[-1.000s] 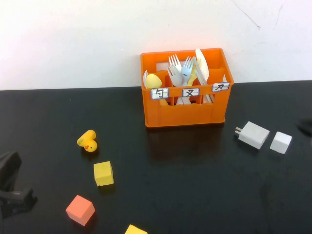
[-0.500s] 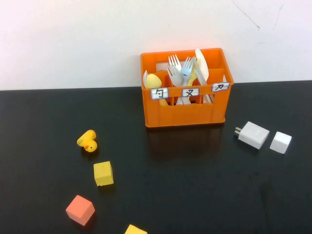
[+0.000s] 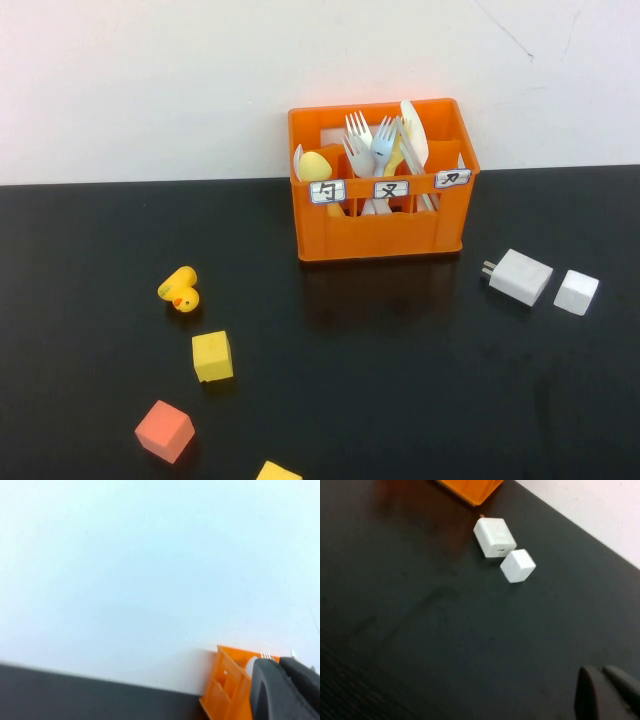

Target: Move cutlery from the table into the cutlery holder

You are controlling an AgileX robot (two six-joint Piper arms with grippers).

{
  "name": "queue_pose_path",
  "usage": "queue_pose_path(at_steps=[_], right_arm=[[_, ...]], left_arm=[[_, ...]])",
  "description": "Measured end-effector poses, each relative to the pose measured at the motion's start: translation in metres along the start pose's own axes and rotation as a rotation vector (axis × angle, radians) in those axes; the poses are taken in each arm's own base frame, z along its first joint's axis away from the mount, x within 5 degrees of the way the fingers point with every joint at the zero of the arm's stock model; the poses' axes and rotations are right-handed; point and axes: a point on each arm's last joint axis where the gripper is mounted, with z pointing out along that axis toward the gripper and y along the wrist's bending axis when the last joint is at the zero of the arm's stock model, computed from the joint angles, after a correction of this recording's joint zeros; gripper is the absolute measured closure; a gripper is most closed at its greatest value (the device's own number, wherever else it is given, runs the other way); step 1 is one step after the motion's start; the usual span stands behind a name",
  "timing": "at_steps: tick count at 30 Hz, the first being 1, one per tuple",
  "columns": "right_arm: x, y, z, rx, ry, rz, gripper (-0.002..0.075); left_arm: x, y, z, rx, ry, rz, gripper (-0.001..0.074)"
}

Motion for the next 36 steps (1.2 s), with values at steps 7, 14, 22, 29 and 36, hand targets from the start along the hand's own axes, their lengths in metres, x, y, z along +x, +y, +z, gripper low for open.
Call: queue_pose_path(at_steps=[7,14,22,29,36], right_arm=[[0.012,0.01,0.014,-0.028,0.033,-0.005,0.0728],[0.011,0.012,0.017,-0.031,0.0,-0.008,0.0728],[0.011,0.012,0.017,-0.031,0.0,-0.008,0.0728],[0.01,0.012,0.017,-0.031,-0.002,-0.008,0.0728],[0.01,0.012,0.017,-0.031,-0.002,-0.008,0.0728]], left_arm=[[-0.002,0.004,0.0,-0.048,-0.02,0.058,0.0736],[-0.001,0.012,-0.001,-0.128,-0.021,0.061,0.0736],[-0.001,0.012,-0.001,-0.134,-0.018,0.058,0.0736],[-0.001,0.012,-0.001,-0.134,-0.018,0.058,0.0736],[-0.001,0.012,-0.001,-0.134,-0.018,0.058,0.0736]])
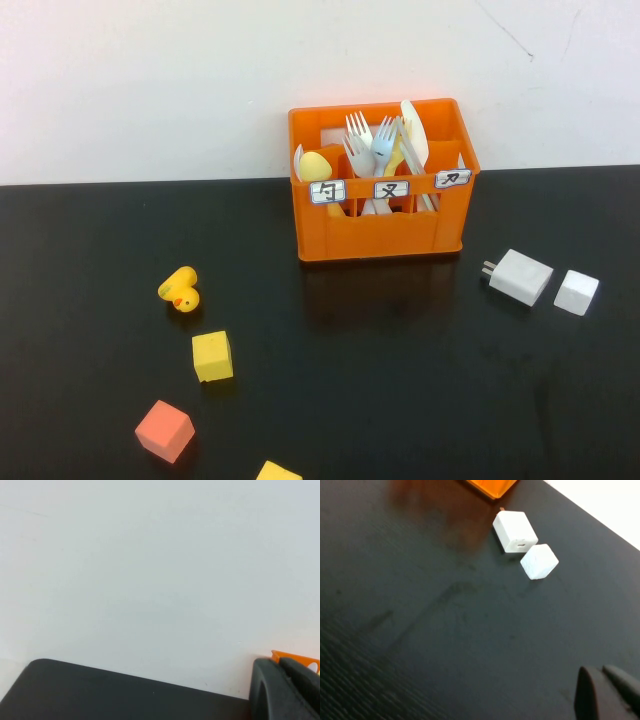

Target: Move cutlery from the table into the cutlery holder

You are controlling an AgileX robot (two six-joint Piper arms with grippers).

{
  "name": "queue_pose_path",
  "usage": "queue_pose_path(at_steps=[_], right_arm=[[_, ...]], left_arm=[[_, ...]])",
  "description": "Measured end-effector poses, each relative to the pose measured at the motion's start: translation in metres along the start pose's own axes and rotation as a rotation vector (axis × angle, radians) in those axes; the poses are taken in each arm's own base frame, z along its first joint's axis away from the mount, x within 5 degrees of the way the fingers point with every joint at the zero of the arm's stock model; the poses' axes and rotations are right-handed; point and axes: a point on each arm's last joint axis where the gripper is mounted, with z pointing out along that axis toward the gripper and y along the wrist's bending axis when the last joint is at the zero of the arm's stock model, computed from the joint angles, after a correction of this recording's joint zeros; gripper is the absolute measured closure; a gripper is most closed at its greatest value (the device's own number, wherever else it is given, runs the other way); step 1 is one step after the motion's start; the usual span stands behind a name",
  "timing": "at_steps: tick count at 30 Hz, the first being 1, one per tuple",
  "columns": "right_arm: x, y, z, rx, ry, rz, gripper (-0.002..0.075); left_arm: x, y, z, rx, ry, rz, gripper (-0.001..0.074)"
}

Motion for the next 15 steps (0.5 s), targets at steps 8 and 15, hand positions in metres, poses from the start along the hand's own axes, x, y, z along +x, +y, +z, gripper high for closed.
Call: queue_pose_path(at_steps=[8,15], right_arm=[[0.0,0.0,0.0,0.0,0.0,0.0,0.0728],[0.0,0.0,0.0,0.0,0.0,0.0,0.0728]], left_arm=[[-0.002,0.001,0.0,-0.016,-0.031,0.076,0.0736],[0.011,-0.006,-0.002,-0.018,-0.011,0.05,0.0736]])
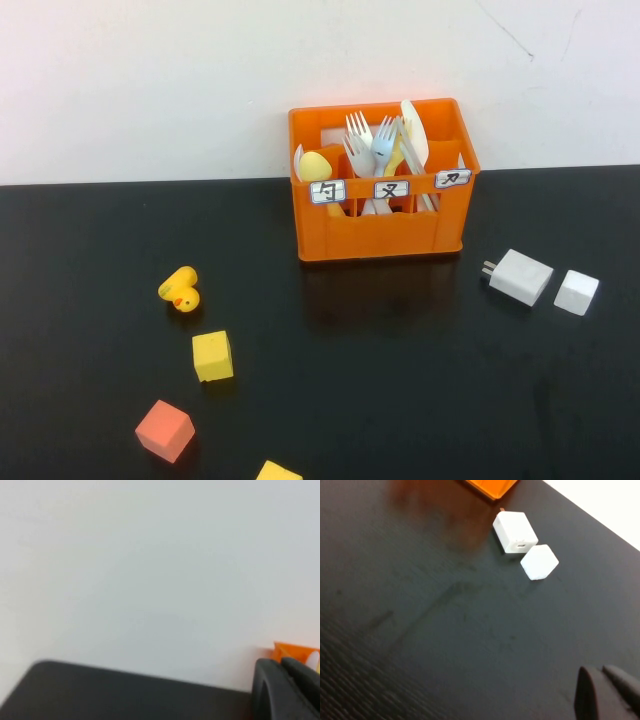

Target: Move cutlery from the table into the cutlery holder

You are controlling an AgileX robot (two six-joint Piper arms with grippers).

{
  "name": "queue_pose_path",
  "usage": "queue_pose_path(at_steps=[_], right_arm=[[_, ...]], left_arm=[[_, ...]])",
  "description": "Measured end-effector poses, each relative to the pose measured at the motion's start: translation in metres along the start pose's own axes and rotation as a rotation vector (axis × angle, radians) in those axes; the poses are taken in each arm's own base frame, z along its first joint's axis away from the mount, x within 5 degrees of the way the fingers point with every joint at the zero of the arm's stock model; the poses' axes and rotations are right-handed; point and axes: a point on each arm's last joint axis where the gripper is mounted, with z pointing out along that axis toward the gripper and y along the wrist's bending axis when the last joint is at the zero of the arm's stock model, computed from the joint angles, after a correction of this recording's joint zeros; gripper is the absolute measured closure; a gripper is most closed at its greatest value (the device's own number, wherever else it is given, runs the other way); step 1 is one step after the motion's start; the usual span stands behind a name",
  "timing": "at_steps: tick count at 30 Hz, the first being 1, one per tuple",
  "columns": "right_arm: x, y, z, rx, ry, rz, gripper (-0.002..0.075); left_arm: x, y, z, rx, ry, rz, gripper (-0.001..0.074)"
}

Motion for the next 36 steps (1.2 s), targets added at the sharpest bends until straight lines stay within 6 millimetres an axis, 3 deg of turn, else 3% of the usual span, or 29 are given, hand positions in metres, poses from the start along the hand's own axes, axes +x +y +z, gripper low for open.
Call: queue_pose_path(at_steps=[8,14,24,36], right_arm=[[0.0,0.0,0.0,0.0,-0.002,0.0,0.0728],[0.0,0.0,0.0,0.0,-0.004,0.0,0.0728],[0.0,0.0,0.0,0.0,-0.004,0.0,0.0728],[0.0,0.0,0.0,0.0,-0.004,0.0,0.0728]], left_arm=[[0.052,0.003,0.002,-0.023,0.128,-0.07,0.0736],[0.053,0.002,0.002,-0.019,0.118,-0.128,0.0736],[0.075,0.007,-0.004,-0.095,0.359,-0.154,0.0736],[0.079,0.007,-0.006,-0.097,0.414,-0.129,0.0736]])
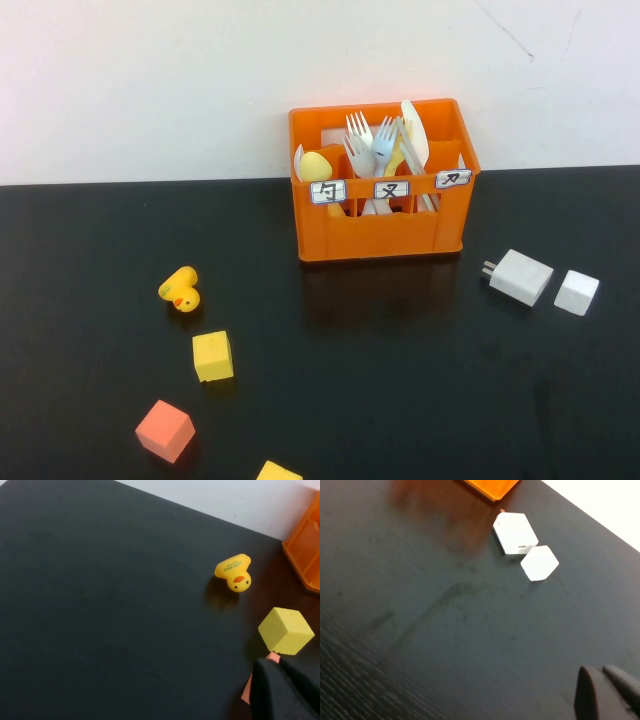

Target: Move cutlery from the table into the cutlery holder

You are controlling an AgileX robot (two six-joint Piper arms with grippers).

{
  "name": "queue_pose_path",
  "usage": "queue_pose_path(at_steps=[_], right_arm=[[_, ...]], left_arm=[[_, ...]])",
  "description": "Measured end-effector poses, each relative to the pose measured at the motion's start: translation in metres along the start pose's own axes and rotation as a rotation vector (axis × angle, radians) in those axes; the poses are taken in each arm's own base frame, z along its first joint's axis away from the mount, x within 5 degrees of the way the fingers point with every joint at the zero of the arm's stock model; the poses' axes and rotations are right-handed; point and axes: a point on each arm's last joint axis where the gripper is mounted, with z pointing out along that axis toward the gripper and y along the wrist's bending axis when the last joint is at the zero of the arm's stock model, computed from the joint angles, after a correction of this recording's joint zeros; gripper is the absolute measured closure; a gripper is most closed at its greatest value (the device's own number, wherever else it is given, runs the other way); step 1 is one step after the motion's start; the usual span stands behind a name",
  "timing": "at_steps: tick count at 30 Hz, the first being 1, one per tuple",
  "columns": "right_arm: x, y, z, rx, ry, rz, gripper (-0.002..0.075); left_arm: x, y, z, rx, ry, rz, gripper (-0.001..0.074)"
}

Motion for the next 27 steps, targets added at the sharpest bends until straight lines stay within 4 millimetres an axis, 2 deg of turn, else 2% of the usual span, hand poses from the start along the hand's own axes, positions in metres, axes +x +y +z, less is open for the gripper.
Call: queue_pose_path(at_steps=[12,19,27], right_arm=[[0.0,0.0,0.0,0.0,0.0,0.0,0.0728],[0.0,0.0,0.0,0.0,0.0,0.0,0.0728],[0.0,0.0,0.0,0.0,0.0,0.0,0.0728]], left_arm=[[0.0,0.0,0.0,0.0,0.0,0.002,0.0736],[0.0,0.0,0.0,0.0,0.0,0.118,0.0736],[0.0,0.0001,0.0,-0.002,-0.001,0.133,0.0736]])
